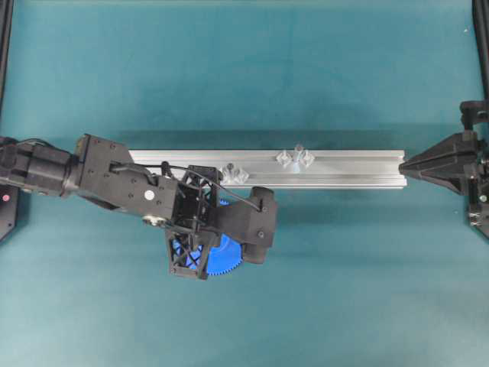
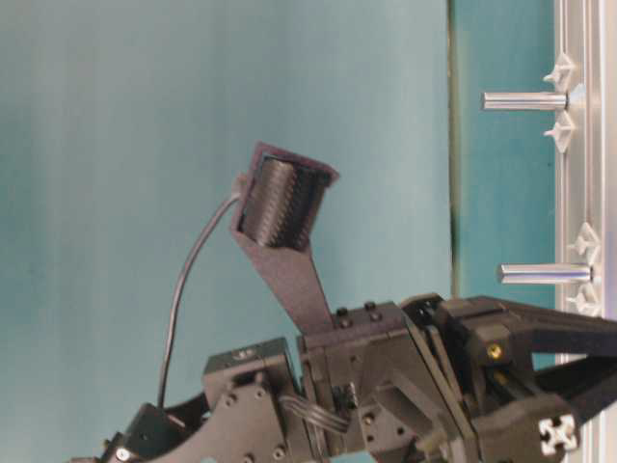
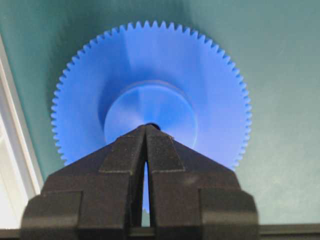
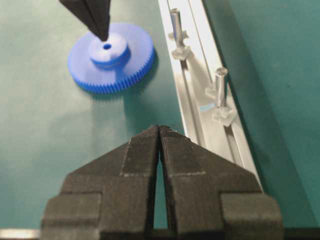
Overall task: Find the location of the shaft and insert the large gear.
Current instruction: 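Lower the left gripper and close it on the blue gear's hub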
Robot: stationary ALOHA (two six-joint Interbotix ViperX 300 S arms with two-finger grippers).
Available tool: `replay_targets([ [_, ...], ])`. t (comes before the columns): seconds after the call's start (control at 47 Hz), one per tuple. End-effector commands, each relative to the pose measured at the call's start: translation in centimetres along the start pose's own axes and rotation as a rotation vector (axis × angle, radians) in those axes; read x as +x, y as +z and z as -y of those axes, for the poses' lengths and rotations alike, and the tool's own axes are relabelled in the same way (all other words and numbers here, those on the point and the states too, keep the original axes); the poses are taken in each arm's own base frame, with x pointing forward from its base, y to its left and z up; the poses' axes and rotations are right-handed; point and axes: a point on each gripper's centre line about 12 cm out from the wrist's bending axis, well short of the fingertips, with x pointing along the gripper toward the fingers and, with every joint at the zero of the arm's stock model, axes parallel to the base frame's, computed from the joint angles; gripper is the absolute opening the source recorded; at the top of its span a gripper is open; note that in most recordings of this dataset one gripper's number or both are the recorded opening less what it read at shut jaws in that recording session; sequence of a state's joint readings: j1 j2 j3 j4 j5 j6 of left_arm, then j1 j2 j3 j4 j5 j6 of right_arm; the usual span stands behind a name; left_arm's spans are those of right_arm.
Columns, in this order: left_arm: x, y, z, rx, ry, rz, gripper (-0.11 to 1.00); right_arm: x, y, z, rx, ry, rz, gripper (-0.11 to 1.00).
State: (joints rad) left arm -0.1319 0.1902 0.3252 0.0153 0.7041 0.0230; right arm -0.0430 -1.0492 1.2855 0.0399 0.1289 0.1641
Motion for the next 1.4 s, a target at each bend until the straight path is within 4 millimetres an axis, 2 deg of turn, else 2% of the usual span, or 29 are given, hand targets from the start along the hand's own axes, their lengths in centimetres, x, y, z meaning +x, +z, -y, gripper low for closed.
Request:
replay_targets([
  [0.0, -1.1, 0.9, 0.2, 0.002, 0.000, 0.028, 0.00, -0.1, 0.5, -0.1, 0.007, 0.002, 0.018, 0.06],
  [0.213, -1.1, 0.9, 0.2, -0.003, 0.000, 0.017, 0.05, -0.2, 0.6, -0.1, 0.007, 0.003, 0.024, 0.06],
  [0.298, -1.1, 1.0, 0.2, -0.011, 0.001, 0.025, 0.15, -0.2, 0.5, -0.1, 0.007, 0.003, 0.023, 0.06],
  [0.383, -1.1, 1.1, 0.2, -0.038, 0.000, 0.028, 0.31, -0.2, 0.6, -0.1, 0.006, 0.005, 0.024, 0.06],
  [0.553, -1.0, 1.0, 0.4, -0.084, -0.003, 0.035, 0.80, -0.2, 0.6, -0.1, 0.008, 0.005, 0.024, 0.06],
  [0.638, -0.9, 1.0, 0.4, -0.087, -0.003, 0.034, 0.93, -0.2, 0.6, -0.1, 0.007, 0.003, 0.024, 0.06],
  [0.936, -0.4, 0.6, 0.3, -0.086, -0.001, 0.017, 0.93, -0.2, 0.5, -0.1, 0.006, 0.005, 0.026, 0.06],
  [1.383, 1.5, 0.0, 0.3, -0.090, 0.000, -0.014, 0.93, -0.3, 0.4, -0.1, 0.006, 0.006, 0.029, 0.06],
])
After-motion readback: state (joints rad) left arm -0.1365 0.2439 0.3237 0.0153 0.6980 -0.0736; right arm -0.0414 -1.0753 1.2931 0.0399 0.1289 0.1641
